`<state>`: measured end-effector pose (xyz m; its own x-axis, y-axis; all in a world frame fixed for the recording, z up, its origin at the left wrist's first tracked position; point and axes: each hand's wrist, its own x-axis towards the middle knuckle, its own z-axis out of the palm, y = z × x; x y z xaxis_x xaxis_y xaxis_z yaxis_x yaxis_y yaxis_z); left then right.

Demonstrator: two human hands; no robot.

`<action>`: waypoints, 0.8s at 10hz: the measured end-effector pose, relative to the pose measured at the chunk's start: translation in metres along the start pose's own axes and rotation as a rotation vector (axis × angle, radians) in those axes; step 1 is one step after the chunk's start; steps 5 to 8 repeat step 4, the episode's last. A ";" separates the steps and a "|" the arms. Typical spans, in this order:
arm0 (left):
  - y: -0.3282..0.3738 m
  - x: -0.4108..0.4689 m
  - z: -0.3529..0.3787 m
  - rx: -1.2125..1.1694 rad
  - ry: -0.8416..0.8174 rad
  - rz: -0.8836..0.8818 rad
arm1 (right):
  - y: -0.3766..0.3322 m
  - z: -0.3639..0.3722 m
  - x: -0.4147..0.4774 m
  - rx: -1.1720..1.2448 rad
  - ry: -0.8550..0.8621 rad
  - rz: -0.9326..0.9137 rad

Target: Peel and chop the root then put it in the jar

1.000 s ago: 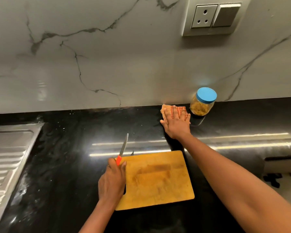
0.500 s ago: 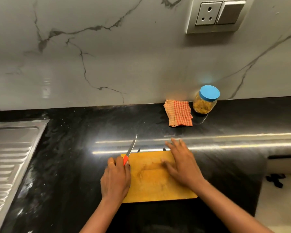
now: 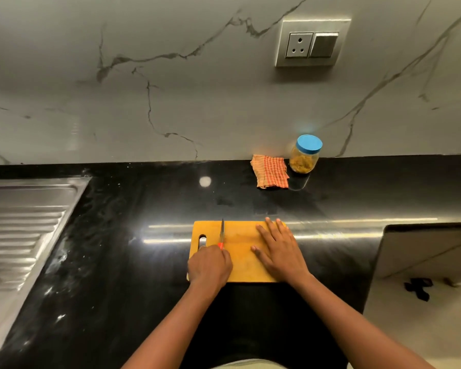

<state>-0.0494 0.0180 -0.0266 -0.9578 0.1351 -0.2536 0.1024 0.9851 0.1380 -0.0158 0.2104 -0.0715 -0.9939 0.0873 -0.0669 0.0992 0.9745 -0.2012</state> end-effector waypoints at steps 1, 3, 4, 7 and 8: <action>0.003 -0.004 0.000 0.036 -0.023 0.009 | 0.000 -0.001 -0.004 -0.018 -0.022 -0.013; 0.004 -0.009 -0.005 0.069 -0.032 0.033 | 0.000 -0.013 -0.002 -0.057 -0.120 -0.038; 0.004 -0.014 -0.009 0.035 -0.018 0.001 | 0.000 -0.019 0.001 -0.084 -0.140 -0.066; 0.004 -0.014 -0.009 0.035 -0.018 0.001 | 0.000 -0.019 0.001 -0.084 -0.140 -0.066; 0.004 -0.014 -0.009 0.035 -0.018 0.001 | 0.000 -0.019 0.001 -0.084 -0.140 -0.066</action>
